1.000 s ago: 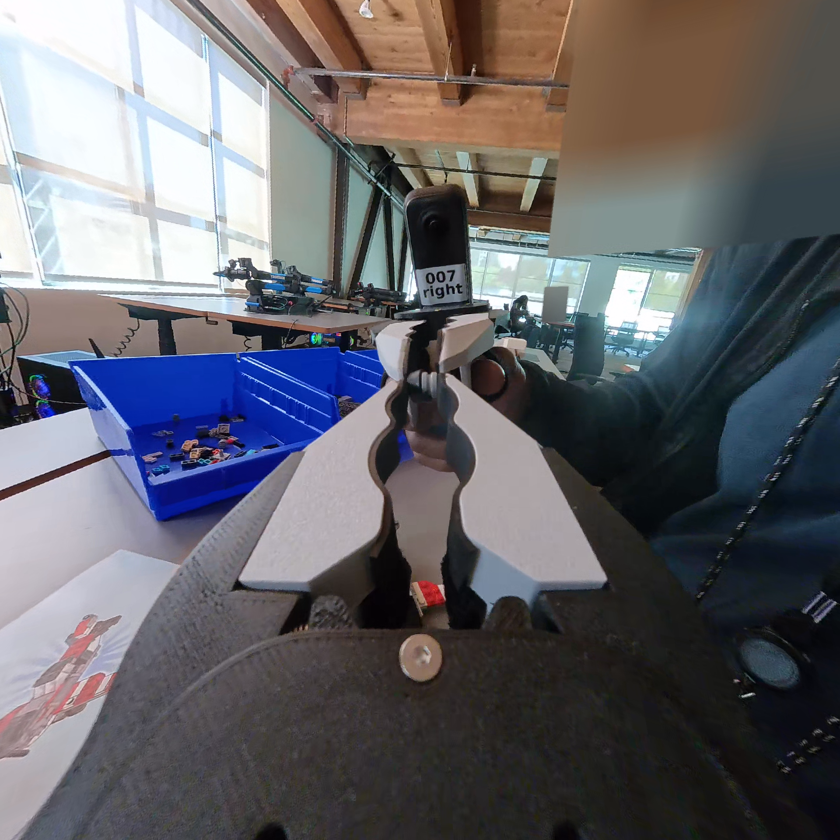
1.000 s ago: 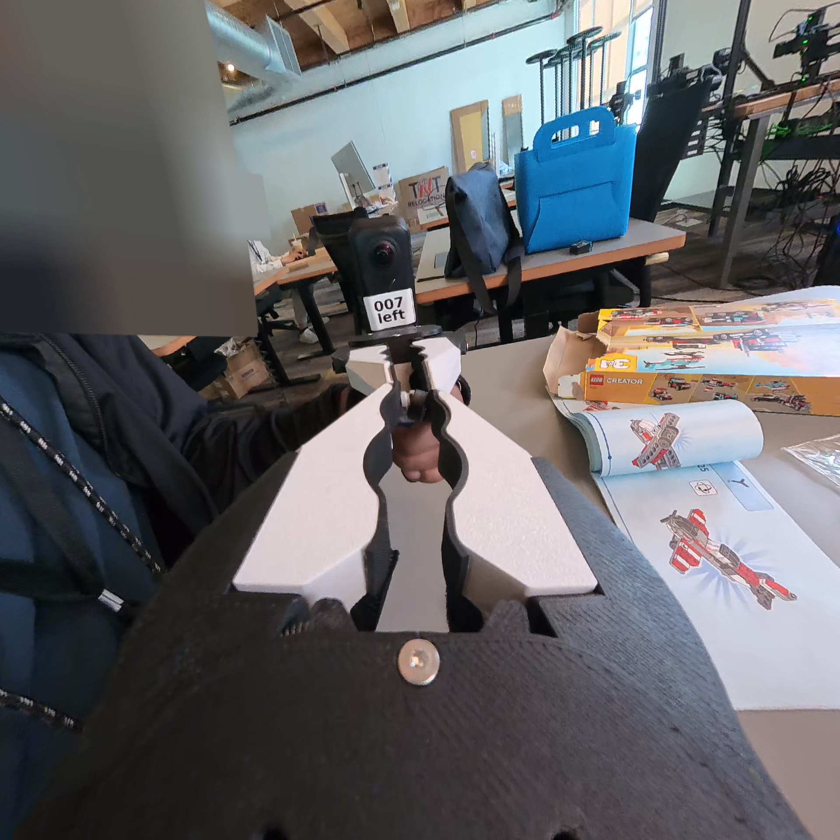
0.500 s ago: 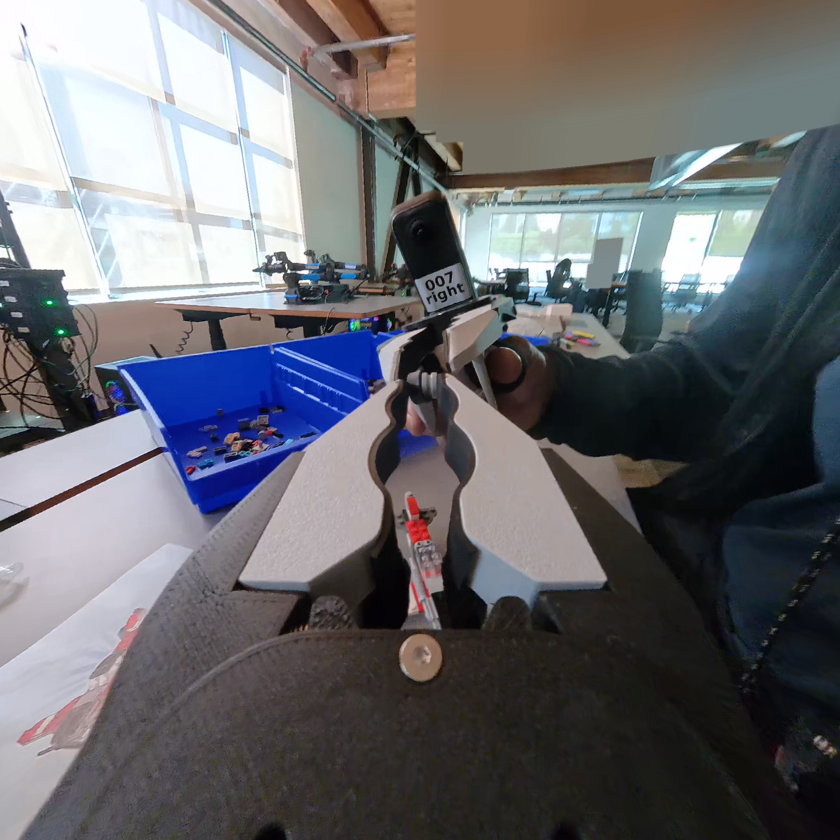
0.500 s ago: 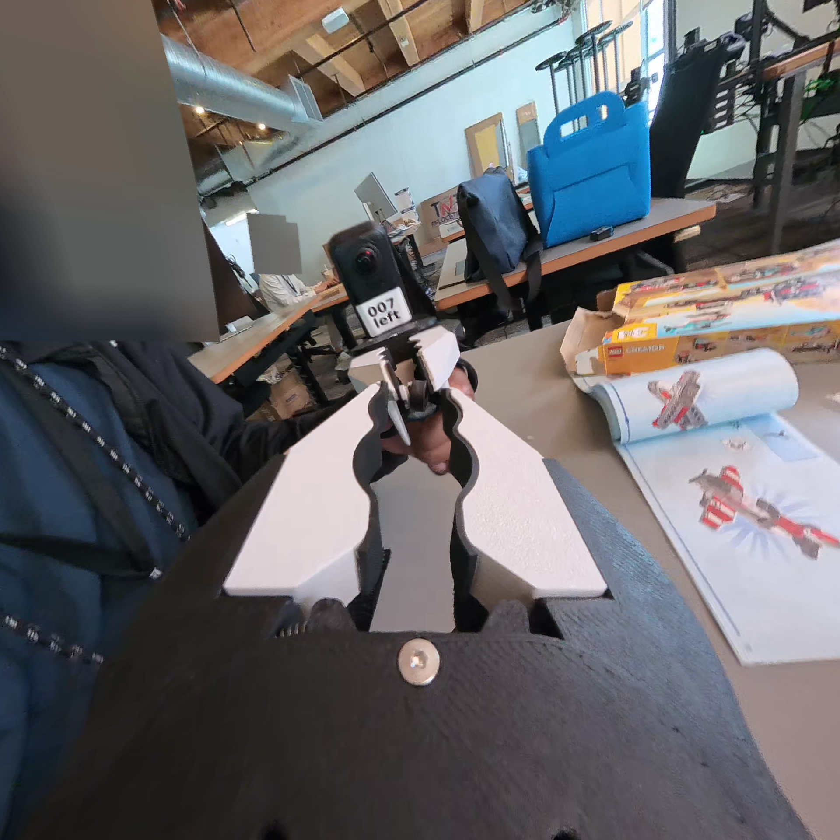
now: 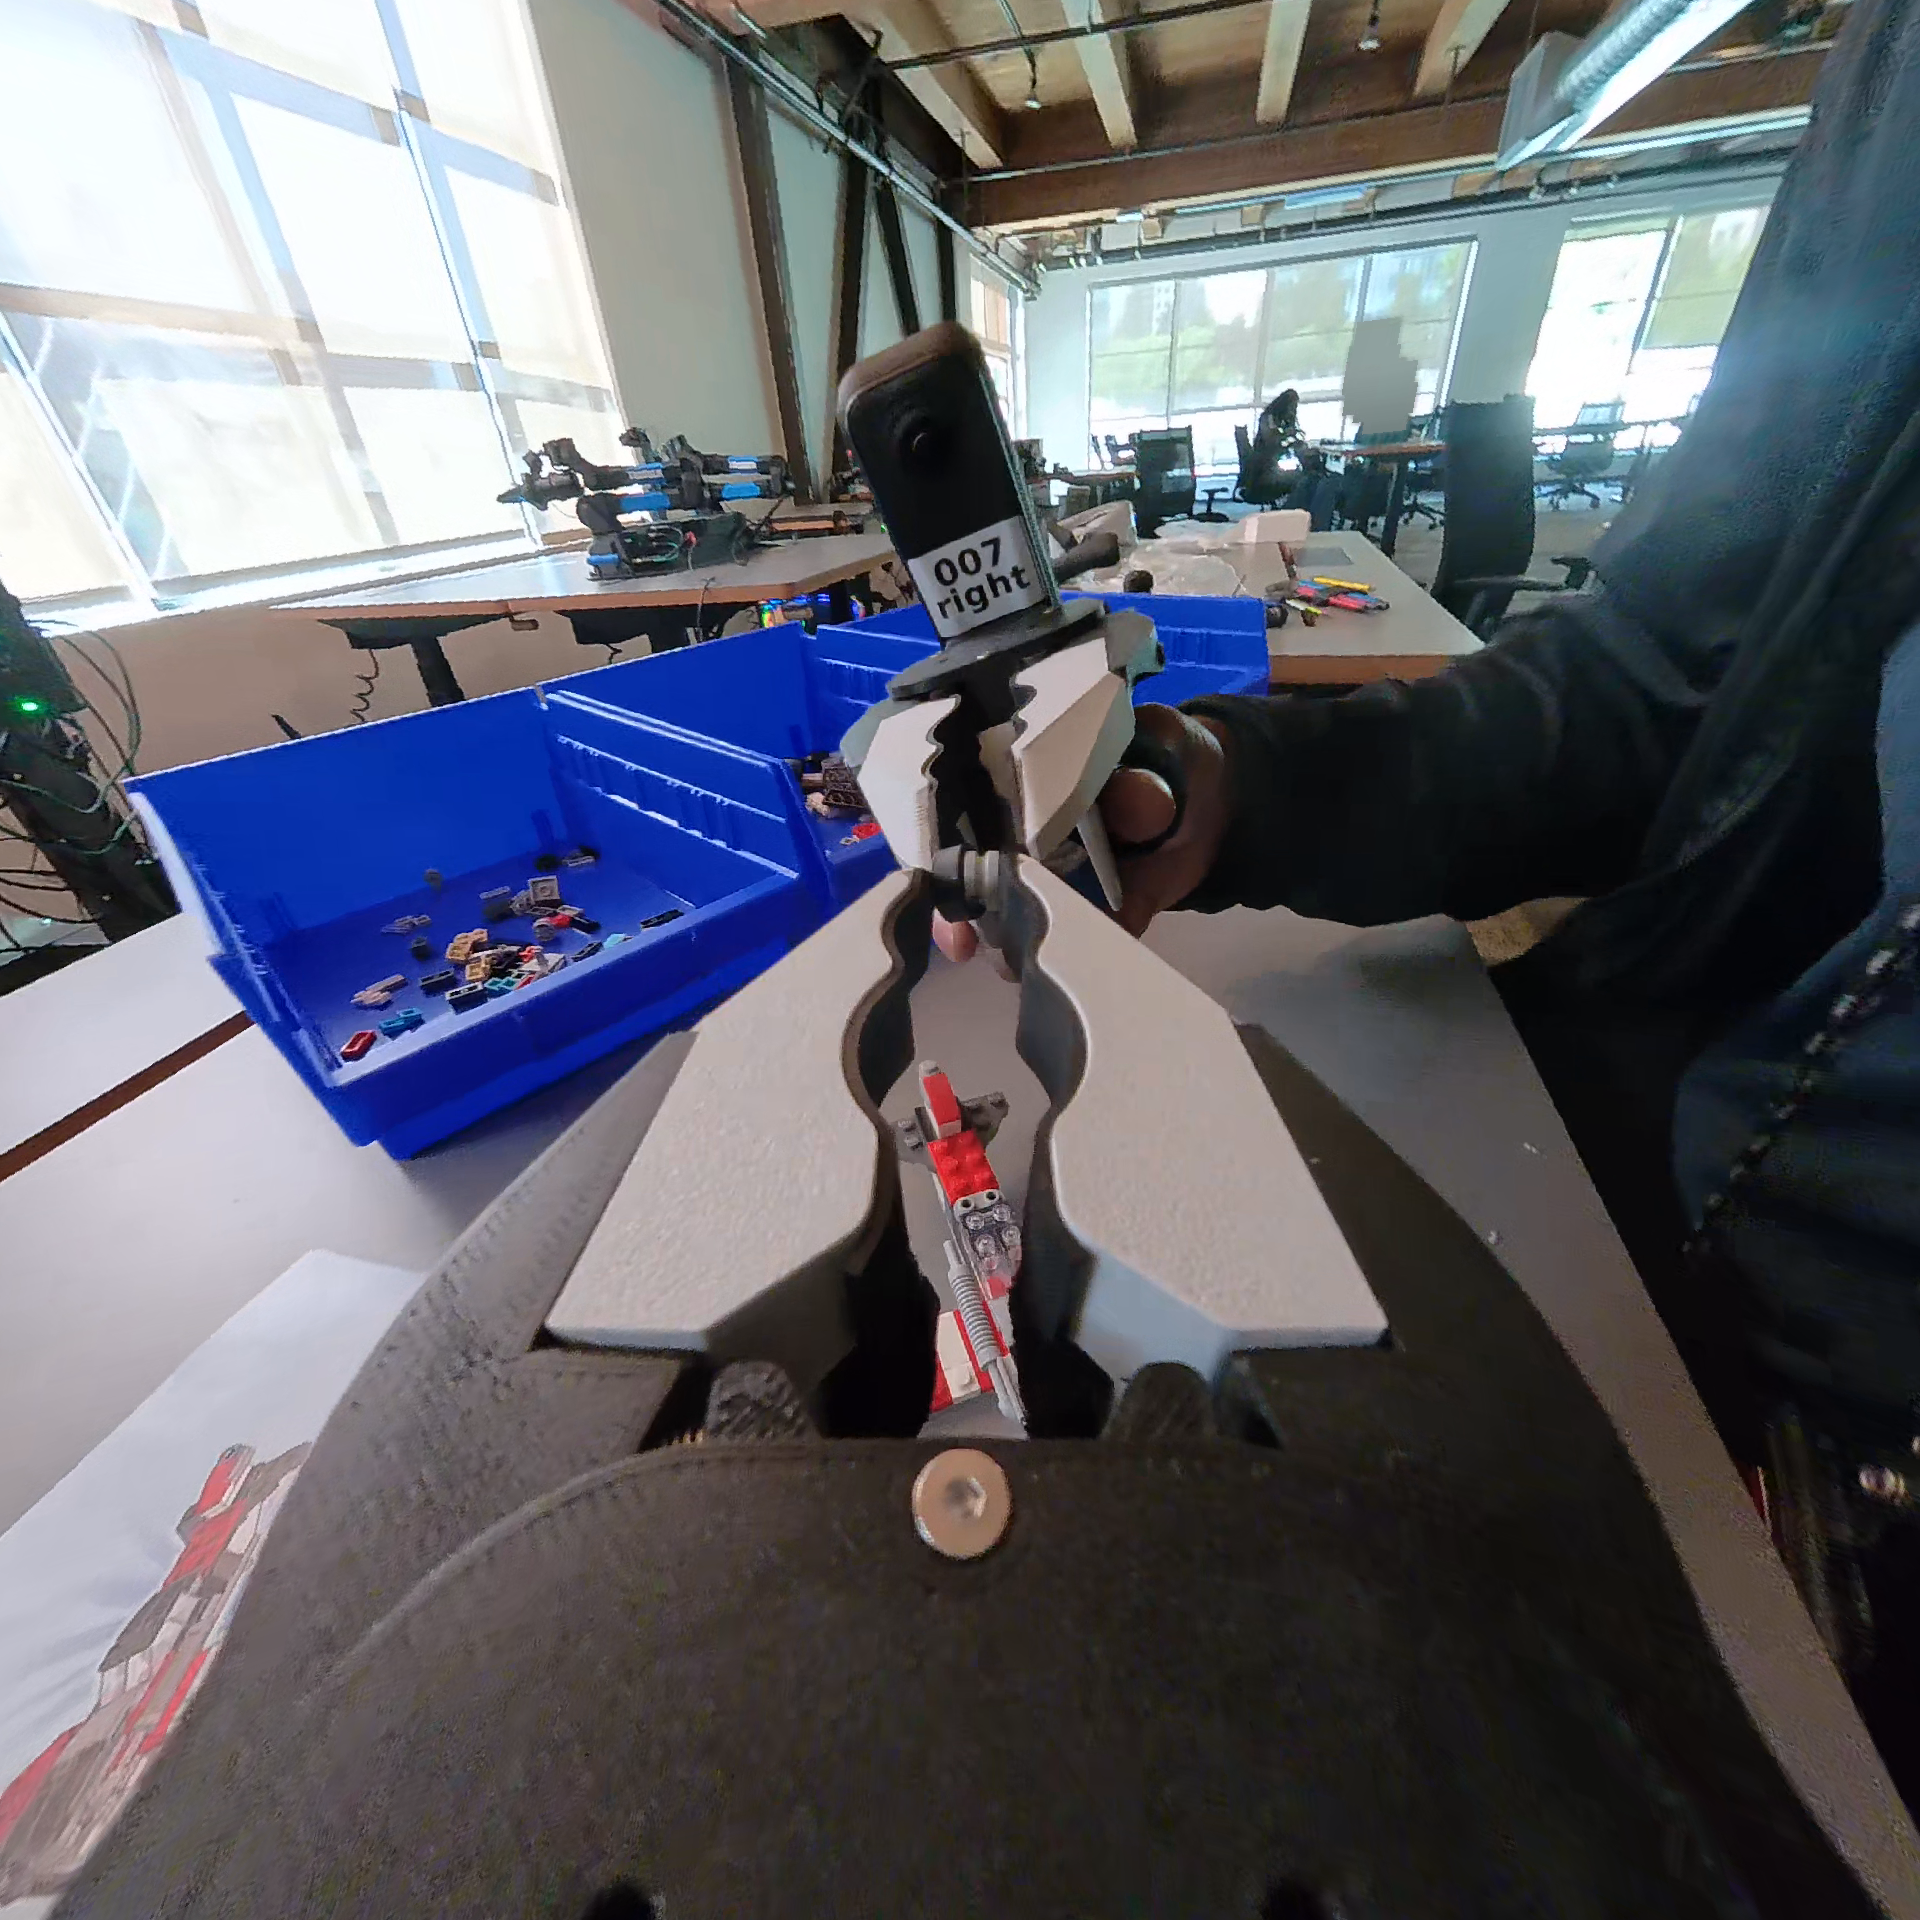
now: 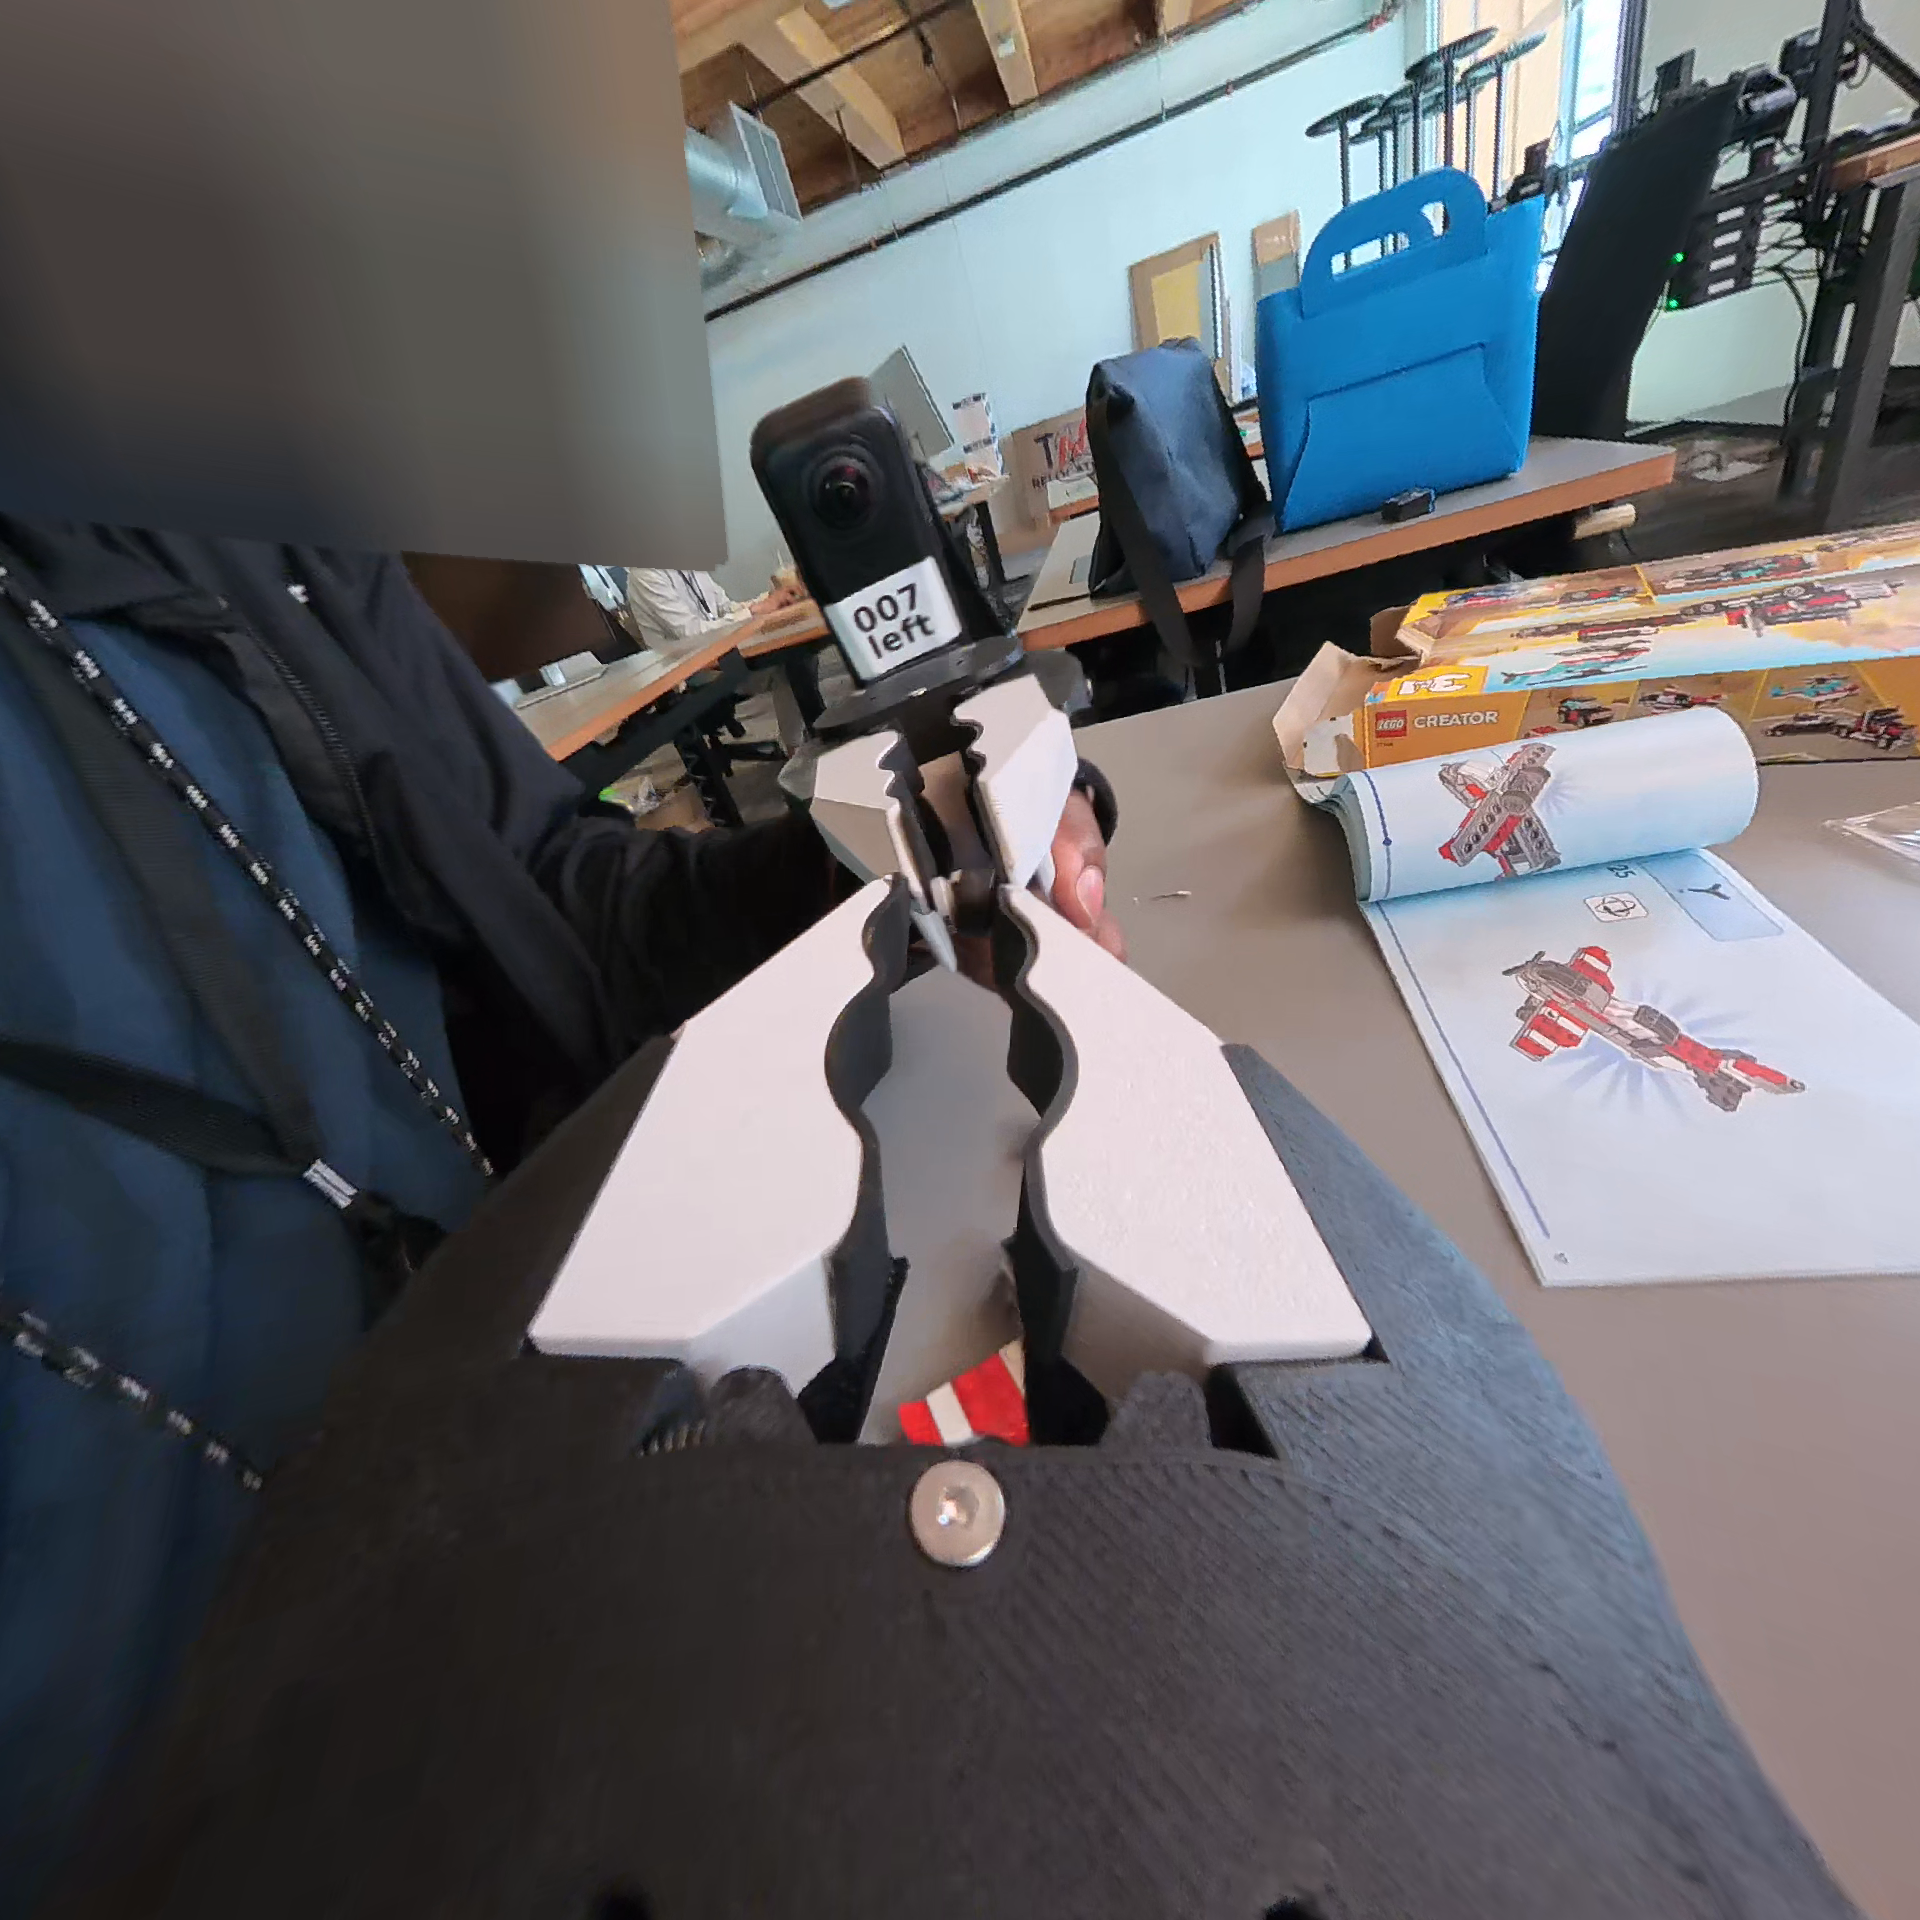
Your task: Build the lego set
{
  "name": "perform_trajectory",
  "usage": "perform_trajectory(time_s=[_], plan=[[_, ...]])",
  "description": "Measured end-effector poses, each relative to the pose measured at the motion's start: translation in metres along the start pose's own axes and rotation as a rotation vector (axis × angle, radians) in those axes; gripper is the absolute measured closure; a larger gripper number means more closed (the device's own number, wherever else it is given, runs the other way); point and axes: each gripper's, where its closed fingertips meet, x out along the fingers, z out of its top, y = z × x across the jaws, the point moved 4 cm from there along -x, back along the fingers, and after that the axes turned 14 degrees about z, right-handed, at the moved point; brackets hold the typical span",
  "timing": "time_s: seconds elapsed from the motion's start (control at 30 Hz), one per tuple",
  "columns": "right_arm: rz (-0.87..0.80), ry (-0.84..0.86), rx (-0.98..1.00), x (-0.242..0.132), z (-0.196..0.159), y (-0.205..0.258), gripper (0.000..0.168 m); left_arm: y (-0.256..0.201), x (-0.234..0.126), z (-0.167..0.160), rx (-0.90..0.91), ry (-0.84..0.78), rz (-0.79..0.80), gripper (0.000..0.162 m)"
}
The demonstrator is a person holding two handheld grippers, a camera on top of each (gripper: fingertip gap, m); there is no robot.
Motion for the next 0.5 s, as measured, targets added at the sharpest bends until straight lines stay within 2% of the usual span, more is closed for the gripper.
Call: perform_trajectory(time_s=[0.23,0.5], plan=[[0.047,-0.029,-0.014,-0.0075,-0.0066,0.0079,0.159,-0.0092,0.0053,-0.0027,-0.017,0.005,-0.099,0.149],[0.038,-0.015,-0.036,-0.0048,-0.0111,0.0046,0.159,-0.0079,0.0017,-0.0058,0.016,0.05,-0.085,0.15]])
